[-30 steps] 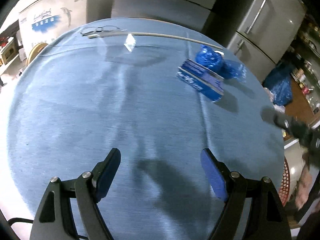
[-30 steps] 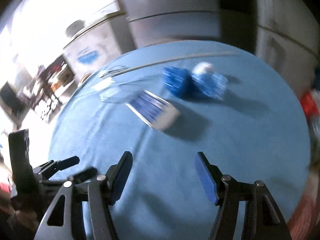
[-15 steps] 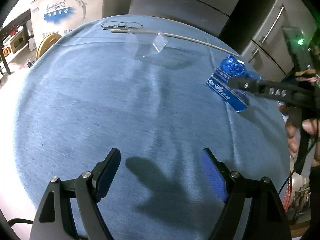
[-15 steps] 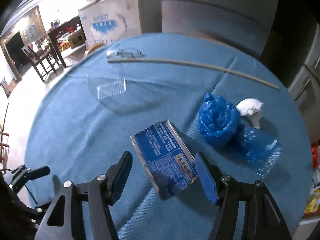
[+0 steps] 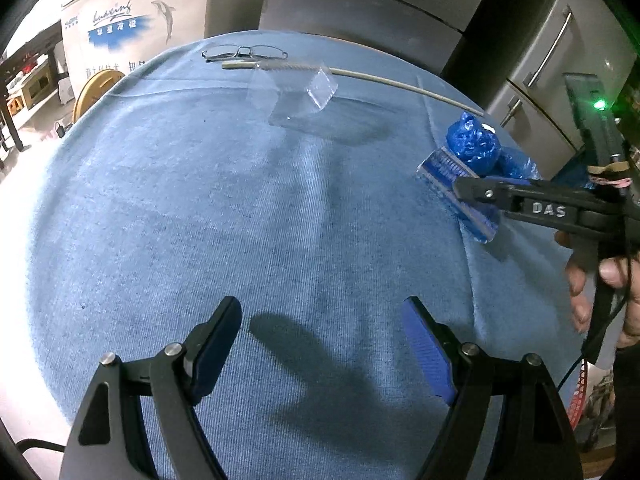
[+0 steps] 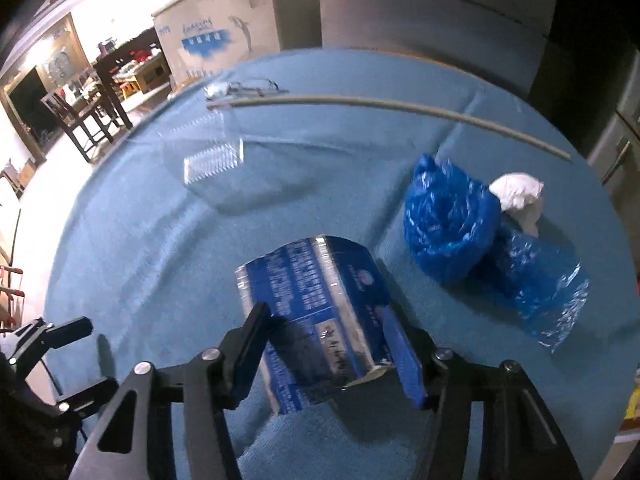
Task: Collect trash
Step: 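Grasp the flattened blue printed packet with the right gripper, then grasp the clear plastic container with the left gripper while the right holds the packet, then carry the clear container and blue packet over the red basket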
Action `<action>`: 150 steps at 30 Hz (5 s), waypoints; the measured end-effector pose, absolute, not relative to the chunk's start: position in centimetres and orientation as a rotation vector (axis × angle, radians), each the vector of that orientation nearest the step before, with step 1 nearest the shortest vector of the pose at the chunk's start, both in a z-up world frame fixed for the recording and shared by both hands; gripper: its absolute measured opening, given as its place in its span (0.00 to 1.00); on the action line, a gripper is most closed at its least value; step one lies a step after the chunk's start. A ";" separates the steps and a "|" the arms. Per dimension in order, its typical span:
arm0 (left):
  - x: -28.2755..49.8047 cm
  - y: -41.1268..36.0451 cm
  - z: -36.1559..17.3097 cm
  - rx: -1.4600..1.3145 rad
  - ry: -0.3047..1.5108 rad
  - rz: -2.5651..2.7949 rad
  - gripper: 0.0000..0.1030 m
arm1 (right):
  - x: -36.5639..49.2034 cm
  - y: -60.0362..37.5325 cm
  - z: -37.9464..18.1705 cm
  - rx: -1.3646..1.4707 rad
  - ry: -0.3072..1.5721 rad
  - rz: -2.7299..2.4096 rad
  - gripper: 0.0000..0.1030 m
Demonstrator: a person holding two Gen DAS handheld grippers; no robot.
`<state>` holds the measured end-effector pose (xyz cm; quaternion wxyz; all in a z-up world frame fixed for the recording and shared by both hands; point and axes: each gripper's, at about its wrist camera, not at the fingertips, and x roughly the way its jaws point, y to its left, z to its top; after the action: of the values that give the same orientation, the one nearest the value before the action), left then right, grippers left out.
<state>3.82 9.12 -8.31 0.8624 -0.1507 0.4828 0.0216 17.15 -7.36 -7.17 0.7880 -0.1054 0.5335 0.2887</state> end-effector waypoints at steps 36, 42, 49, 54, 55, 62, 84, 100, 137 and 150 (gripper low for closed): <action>15.9 11.9 -5.1 -0.165 0.936 0.024 0.80 | 10.9 -15.7 -8.5 0.083 1.170 0.511 0.62; 20.1 12.0 -6.4 0.074 0.970 0.051 0.80 | 9.9 -16.6 -8.3 0.121 1.162 0.510 0.62; 22.3 13.2 -8.8 0.092 1.018 0.058 0.74 | 10.0 -16.5 -8.5 0.139 1.160 0.510 0.62; 21.9 14.2 -8.9 -0.019 1.039 0.036 0.42 | 9.7 -17.1 -8.6 0.156 1.157 0.499 0.62; 21.3 13.9 -8.8 -0.028 1.038 0.028 0.42 | 9.6 -17.2 -8.5 0.161 1.155 0.497 0.62; 16.0 11.9 -8.0 -0.137 1.022 -0.037 0.42 | 7.9 -17.4 -7.9 0.184 1.144 0.504 0.62; 4.2 1.0 -7.0 -0.151 1.039 -0.199 0.42 | -0.8 -24.7 -6.9 0.302 1.118 0.365 0.62; 2.8 -3.9 -5.9 -0.080 1.025 -0.279 0.42 | -2.9 -28.5 -5.5 0.366 1.061 0.274 0.62; -0.7 -22.6 -3.8 0.161 0.994 -0.592 0.42 | -11.8 -46.9 -5.0 0.560 0.925 -0.182 0.62; -1.1 -25.9 -4.1 0.220 1.005 -0.643 0.42 | -12.9 -50.0 -5.5 0.598 0.915 -0.258 0.62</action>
<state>-1.07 -25.93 -4.08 0.8216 0.1033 0.4721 -0.3024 -12.86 -49.97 -5.46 0.8464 0.2834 0.4339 -0.1225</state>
